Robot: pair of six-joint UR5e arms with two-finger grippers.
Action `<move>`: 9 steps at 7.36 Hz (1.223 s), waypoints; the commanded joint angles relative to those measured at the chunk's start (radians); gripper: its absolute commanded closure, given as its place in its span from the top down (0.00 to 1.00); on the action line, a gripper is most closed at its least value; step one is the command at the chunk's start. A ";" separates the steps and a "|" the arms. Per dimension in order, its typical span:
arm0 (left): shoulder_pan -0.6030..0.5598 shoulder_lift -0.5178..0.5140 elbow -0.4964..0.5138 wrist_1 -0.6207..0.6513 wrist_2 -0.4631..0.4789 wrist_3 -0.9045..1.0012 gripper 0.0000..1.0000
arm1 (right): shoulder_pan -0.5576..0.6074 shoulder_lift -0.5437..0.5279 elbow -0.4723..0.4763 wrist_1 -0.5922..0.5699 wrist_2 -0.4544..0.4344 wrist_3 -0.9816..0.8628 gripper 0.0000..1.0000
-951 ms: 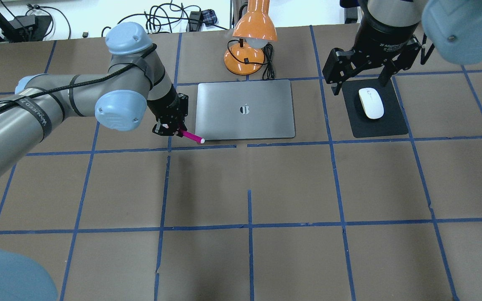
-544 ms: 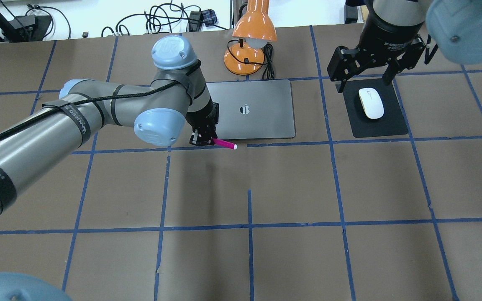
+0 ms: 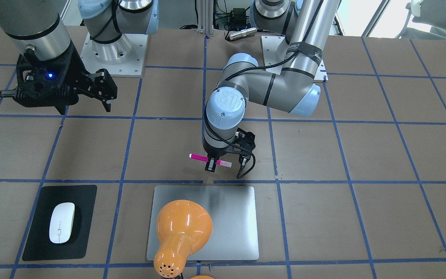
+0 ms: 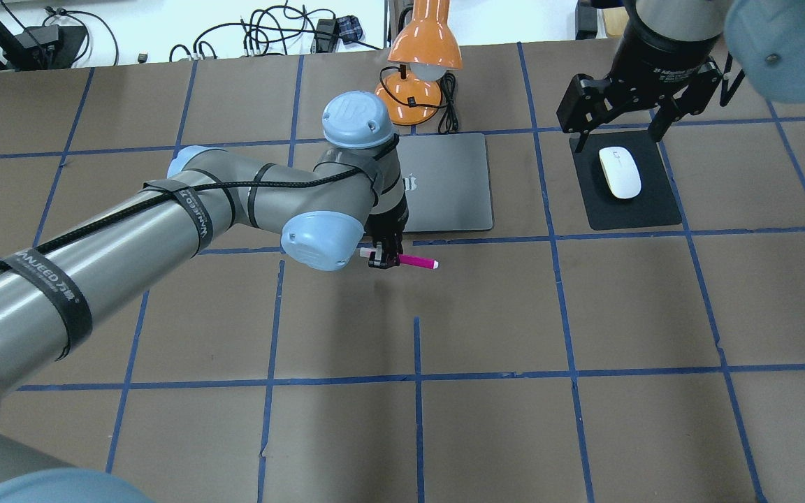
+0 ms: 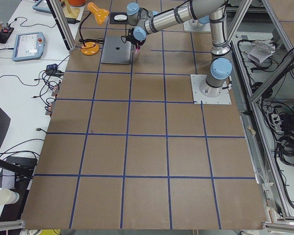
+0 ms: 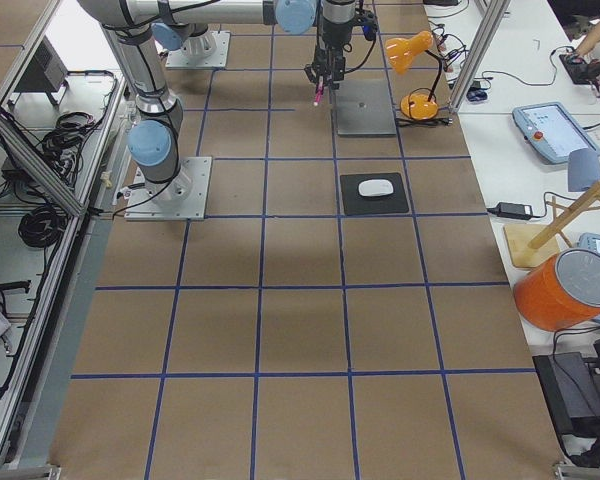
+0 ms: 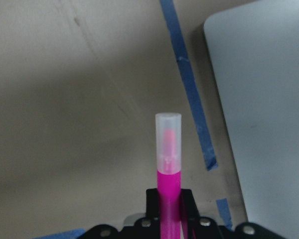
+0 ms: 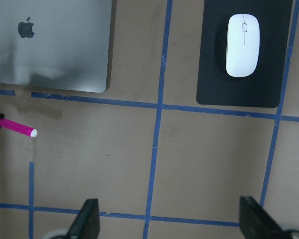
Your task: Place pen and mouse around notebook
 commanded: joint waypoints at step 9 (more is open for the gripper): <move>-0.015 -0.042 -0.001 -0.003 -0.008 -0.022 0.14 | -0.004 0.000 0.000 0.000 0.000 0.003 1.00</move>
